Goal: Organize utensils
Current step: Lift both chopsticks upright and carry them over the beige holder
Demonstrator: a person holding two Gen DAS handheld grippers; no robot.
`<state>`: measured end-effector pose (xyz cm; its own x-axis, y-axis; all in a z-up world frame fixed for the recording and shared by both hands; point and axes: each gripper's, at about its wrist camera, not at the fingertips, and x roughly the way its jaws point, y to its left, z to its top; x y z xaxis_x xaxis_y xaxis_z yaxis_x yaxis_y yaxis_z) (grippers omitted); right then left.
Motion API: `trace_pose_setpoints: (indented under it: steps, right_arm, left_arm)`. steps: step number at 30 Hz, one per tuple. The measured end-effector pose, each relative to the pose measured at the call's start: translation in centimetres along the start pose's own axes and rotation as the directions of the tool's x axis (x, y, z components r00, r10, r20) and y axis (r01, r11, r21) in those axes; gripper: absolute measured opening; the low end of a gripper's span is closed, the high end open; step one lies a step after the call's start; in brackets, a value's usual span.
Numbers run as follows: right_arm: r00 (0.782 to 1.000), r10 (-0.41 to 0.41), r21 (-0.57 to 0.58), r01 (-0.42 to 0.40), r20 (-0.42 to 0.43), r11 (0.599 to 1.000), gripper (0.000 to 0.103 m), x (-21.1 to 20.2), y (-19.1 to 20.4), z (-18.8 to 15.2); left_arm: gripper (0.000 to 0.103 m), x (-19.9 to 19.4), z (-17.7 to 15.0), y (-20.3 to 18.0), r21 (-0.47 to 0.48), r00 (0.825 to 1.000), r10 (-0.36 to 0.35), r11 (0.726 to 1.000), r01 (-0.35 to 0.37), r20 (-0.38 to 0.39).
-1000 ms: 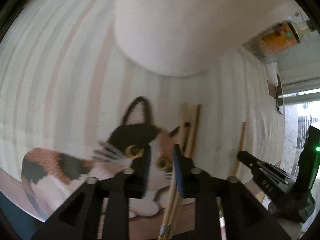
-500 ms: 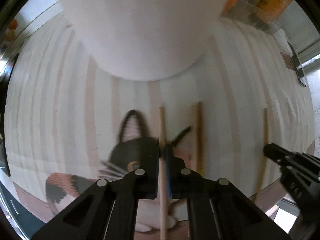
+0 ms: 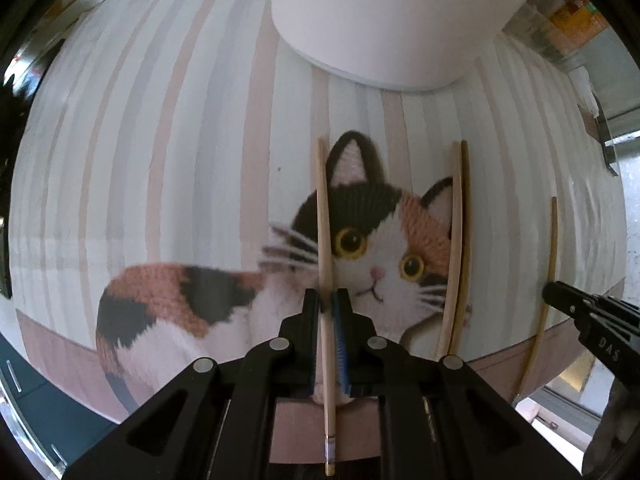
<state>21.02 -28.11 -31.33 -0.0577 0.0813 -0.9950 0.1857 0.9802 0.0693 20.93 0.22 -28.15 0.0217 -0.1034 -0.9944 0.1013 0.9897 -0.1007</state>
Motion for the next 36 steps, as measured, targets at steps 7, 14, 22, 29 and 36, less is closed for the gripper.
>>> trace_pose_setpoints:
  steps: [7, 14, 22, 29, 36]
  right_arm:
    - [0.998, -0.060, -0.060, 0.060, 0.003, 0.996, 0.008, 0.0, 2.1, -1.5]
    - [0.996, -0.083, -0.073, 0.084, 0.018, 0.994, 0.008, 0.0, 3.5, -2.1]
    - [0.990, -0.130, -0.099, 0.135, 0.050, 0.986, 0.008, 1.2, 5.7, -2.8]
    - [0.984, -0.094, -0.076, 0.107, 0.151, 0.991, 0.007, -1.0, 7.1, -3.0]
    - [0.932, -0.071, -0.102, 0.114, 0.356, 0.988, 0.007, -6.8, 9.2, -3.1]
  left_arm:
    - [0.008, 0.5, -0.7, -3.1, -0.018, 1.000, 0.026, 1.000, -0.025, 0.013]
    - [0.008, 0.9, -0.8, -3.4, -0.022, 0.999, 0.031, 0.999, -0.030, 0.018]
    - [0.004, 1.2, -0.6, -4.2, -0.019, 0.996, 0.079, 0.997, -0.078, 0.042]
    - [0.004, -4.3, -0.4, -4.4, -0.040, 0.965, 0.139, 0.990, -0.133, 0.224]
    - [0.004, -11.3, -0.6, -4.5, -0.083, 0.902, 0.150, 0.988, -0.127, 0.406]
